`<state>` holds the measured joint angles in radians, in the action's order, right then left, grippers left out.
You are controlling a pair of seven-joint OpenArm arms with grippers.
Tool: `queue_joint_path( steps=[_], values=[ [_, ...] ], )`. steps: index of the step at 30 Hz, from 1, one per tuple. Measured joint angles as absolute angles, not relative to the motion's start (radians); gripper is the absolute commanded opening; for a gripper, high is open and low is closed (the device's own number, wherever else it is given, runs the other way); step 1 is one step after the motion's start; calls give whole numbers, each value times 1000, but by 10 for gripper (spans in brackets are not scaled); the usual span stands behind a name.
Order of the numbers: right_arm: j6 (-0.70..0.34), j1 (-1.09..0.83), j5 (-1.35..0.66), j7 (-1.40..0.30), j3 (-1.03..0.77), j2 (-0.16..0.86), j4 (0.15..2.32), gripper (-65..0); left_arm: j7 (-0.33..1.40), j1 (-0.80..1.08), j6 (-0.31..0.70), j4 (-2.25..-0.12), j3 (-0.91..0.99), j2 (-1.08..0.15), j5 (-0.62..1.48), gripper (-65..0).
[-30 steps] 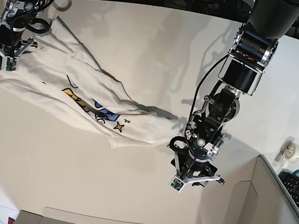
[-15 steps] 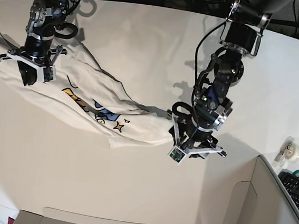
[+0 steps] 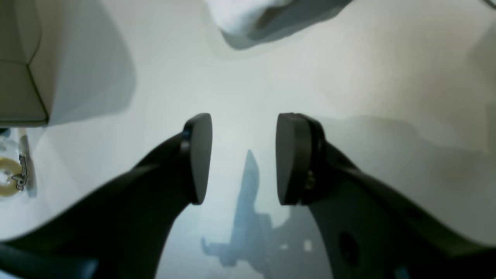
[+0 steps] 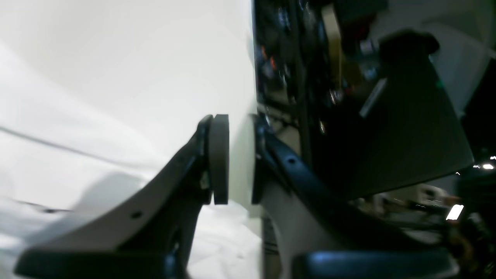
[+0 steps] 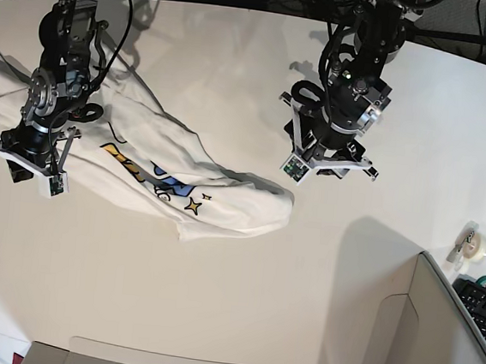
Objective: Layout the t-shirt on the table in an organized manner, then fold the t-shirt properly
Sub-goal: 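Release with the left gripper and regrasp the shirt near its printed front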
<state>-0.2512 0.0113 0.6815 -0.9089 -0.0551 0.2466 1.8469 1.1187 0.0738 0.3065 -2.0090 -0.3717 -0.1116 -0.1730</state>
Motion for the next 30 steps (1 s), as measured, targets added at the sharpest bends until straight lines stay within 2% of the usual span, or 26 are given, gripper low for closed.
queue_joint_path(
  steps=[7,11,16,20,25,30],
  values=[
    [-273,9,677,-904,-52,294,1804,-566,1126,161,311,-2035,-494,-85,-163,-426],
    [-275,7,673,-897,-79,327,1701,-567,1119,166,308,-2062,-599,-38,-165,-444],
    [-274,-37,677,-907,-126,363,1662,-570,1169,163,317,-2059,-692,-11,-154,-650],
    [-278,-65,661,-890,-123,385,1661,-650,1246,51,313,-2024,-691,47,-164,-639],
    [-274,-120,675,-902,-128,406,1661,-650,1254,-119,308,-1893,-645,113,-160,-639],
    [-277,-189,673,-897,-126,401,1700,-650,1207,-243,307,-1623,-504,133,-172,-639]
  ],
)
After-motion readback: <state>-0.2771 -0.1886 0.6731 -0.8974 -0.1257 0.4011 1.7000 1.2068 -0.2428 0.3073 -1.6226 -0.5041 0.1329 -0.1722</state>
